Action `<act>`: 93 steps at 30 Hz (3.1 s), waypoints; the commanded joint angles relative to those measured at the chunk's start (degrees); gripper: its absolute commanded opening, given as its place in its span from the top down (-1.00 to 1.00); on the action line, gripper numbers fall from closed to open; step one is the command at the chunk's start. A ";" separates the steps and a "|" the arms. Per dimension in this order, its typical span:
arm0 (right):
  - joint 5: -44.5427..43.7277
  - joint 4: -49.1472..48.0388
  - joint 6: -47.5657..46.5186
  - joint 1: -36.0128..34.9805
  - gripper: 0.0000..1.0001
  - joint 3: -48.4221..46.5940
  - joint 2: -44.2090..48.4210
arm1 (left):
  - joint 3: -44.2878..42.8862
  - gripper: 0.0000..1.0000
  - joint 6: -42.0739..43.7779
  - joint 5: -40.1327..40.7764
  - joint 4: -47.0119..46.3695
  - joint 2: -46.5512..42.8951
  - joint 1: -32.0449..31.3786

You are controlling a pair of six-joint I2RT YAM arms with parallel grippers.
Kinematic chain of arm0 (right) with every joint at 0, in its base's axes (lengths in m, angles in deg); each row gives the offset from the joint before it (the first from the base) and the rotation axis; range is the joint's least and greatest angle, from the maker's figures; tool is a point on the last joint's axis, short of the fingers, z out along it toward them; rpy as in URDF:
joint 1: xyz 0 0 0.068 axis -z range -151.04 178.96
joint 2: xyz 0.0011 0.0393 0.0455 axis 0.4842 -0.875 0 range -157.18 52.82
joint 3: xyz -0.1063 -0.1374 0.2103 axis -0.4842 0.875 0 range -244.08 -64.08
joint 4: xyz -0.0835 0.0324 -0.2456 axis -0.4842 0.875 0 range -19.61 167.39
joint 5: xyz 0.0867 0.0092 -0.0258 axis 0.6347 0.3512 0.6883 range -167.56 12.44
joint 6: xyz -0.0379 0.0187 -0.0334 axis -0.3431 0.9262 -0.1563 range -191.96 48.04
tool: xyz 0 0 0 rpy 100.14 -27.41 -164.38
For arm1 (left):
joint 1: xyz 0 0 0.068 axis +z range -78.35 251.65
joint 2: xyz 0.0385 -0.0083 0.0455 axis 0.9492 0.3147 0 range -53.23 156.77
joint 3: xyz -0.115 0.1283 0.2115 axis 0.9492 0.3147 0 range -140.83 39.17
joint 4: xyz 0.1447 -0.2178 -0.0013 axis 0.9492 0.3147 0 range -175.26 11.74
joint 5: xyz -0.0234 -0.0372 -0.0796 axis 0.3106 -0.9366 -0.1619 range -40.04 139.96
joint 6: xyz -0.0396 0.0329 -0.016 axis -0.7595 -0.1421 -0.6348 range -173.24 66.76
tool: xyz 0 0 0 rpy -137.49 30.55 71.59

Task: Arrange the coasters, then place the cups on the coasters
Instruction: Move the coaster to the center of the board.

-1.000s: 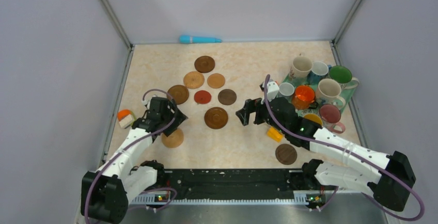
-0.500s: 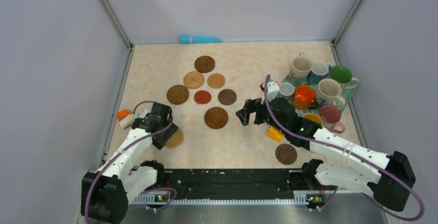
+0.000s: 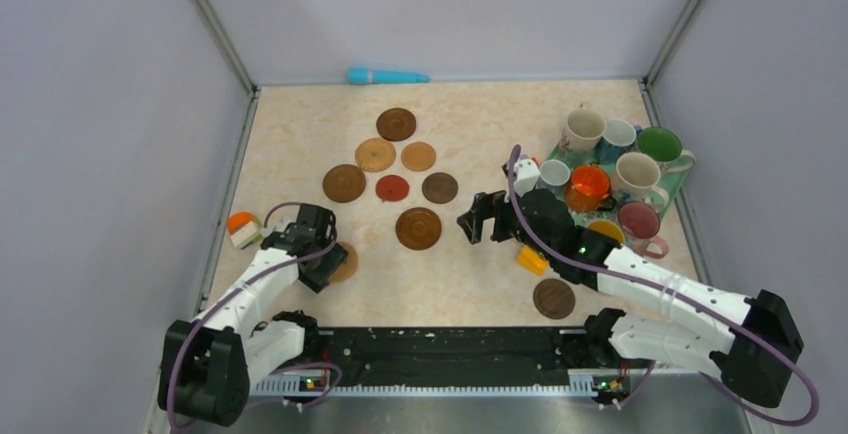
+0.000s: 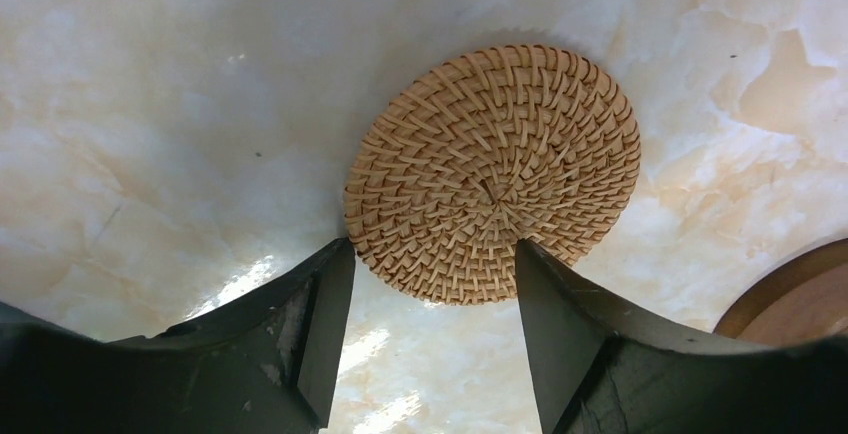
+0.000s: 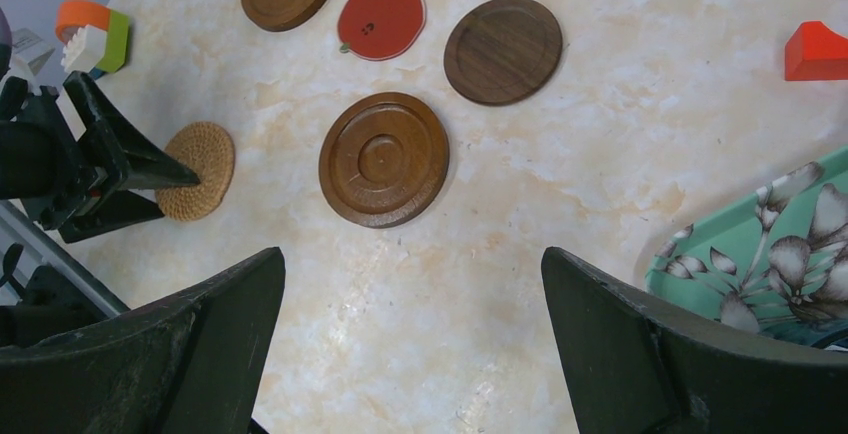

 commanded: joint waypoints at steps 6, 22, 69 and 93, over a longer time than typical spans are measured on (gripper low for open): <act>-1.26 -1.36 0.19 0.65 -0.98 -0.67 -0.09 | 0.58 -0.28 3.84 -5.16 -10.85 5.84 -0.19; -2.04 -1.34 0.38 0.65 -0.98 -0.32 0.07 | -1.44 -0.27 7.68 -9.17 -18.75 13.55 -0.19; -3.10 0.23 0.36 0.63 -0.98 0.47 3.40 | -7.50 -0.40 20.89 -6.23 -23.83 15.05 -0.10; -2.40 0.01 1.79 0.65 -0.98 0.30 1.39 | -8.10 -0.37 22.66 -13.91 -26.42 17.45 -0.27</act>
